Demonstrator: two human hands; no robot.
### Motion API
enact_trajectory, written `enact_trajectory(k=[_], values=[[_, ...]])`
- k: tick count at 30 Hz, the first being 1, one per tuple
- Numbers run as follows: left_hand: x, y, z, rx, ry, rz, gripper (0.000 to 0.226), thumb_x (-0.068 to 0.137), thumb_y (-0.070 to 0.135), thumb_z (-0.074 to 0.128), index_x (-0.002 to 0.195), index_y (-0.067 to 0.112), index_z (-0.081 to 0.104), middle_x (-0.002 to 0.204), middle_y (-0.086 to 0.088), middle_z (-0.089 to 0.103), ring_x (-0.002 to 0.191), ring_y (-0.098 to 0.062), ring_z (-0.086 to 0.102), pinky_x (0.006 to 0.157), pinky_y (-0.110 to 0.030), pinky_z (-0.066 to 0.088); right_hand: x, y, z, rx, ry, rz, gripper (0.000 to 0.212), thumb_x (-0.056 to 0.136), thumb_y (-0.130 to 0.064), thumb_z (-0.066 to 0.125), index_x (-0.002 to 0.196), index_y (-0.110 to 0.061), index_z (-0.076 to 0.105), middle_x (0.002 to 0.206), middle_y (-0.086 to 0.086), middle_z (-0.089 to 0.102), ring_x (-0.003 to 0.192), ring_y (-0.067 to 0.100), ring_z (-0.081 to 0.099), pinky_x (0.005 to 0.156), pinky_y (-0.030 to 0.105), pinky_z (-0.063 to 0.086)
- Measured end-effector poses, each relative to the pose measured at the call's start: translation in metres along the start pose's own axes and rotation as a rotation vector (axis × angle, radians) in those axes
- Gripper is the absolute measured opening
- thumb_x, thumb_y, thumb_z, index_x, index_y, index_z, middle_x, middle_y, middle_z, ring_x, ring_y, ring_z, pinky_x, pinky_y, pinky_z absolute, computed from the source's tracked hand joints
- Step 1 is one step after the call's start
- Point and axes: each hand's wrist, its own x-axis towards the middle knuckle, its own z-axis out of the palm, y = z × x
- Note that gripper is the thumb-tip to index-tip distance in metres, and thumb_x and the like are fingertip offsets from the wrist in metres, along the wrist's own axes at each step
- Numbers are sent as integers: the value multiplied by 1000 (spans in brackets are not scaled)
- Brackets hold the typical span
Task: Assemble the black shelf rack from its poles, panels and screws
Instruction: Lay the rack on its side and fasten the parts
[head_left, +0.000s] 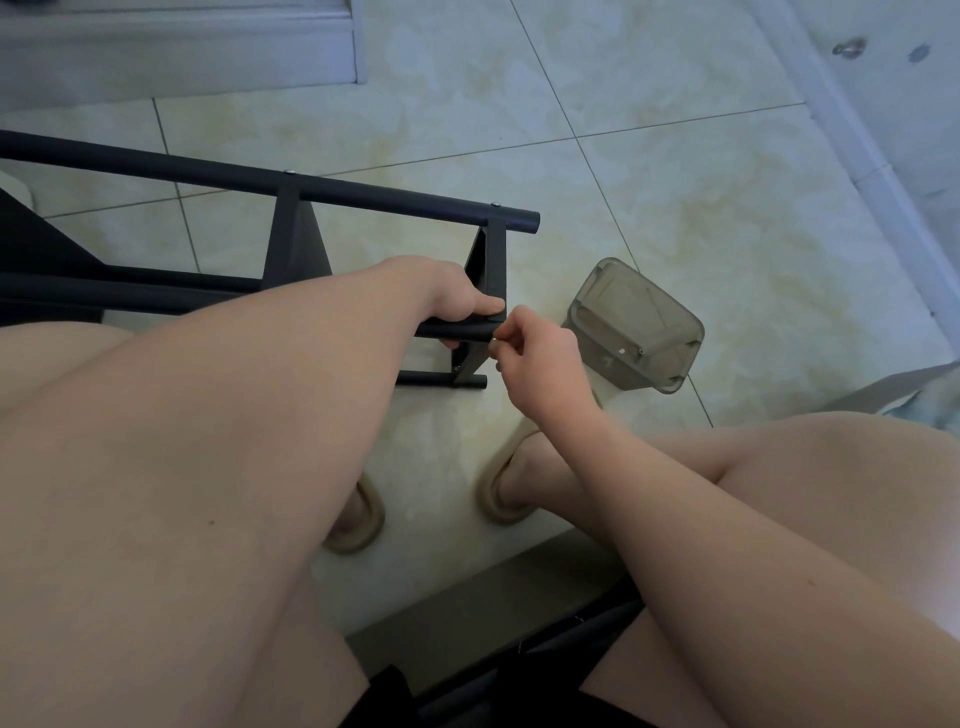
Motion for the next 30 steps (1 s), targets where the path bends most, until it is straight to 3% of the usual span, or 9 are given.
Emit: enact_trajectory(k=[7,13,19,23,26,27,29,30], values=[[-6,4,-2,22,-7,-16,50,93,65,52,83,20,71,64,2,74,54,-13,65,63,-32,40,-5,1,12,28,97,32,12,96,-9,56,87,-16,53,83,11,64,82,33,57,71,44,49],[-10,6,-1,57,-3,-38,53,92,68,51,86,19,71,68,2,76,70,-16,62,66,-33,41,1,-1,11,21,122,134,11,97,-20,61,88,-16,57,87,3,66,85,25,59,74,40,50],[-15,8,-1,44,31,-34,54,93,67,49,87,17,70,70,1,76,71,-17,59,66,-32,39,5,3,6,-104,114,105,13,97,-29,62,99,-21,52,88,-3,65,86,25,61,76,43,52],[-16,12,0,21,72,10,44,99,53,44,80,18,62,70,-2,75,67,-16,57,66,-32,38,15,7,3,-95,119,21,24,98,-26,64,119,-15,60,97,3,66,93,24,60,77,37,48],[-15,15,-7,-66,105,48,29,104,29,47,81,16,57,78,-3,67,66,-13,59,54,-24,43,32,9,-3,-133,105,-49,24,98,-24,64,119,-11,65,91,-1,61,89,23,57,75,33,44],[-15,15,-12,-81,96,45,22,104,21,48,88,14,62,87,-5,68,75,-17,64,57,-24,48,39,9,-6,-140,98,-61,24,98,-23,65,118,-11,66,89,-1,59,88,23,57,75,34,44],[-17,16,-21,-51,75,80,26,104,11,44,108,6,69,108,-10,72,98,-25,68,85,-27,51,56,5,-11,-157,76,-81,22,97,-23,66,115,-10,66,87,-1,59,89,24,58,76,35,46],[-14,15,-24,-70,62,81,28,104,10,42,111,3,68,113,-10,71,99,-26,69,91,-29,50,65,2,-14,-171,60,-93,22,97,-23,66,114,-10,66,87,0,60,89,26,59,76,35,46]])
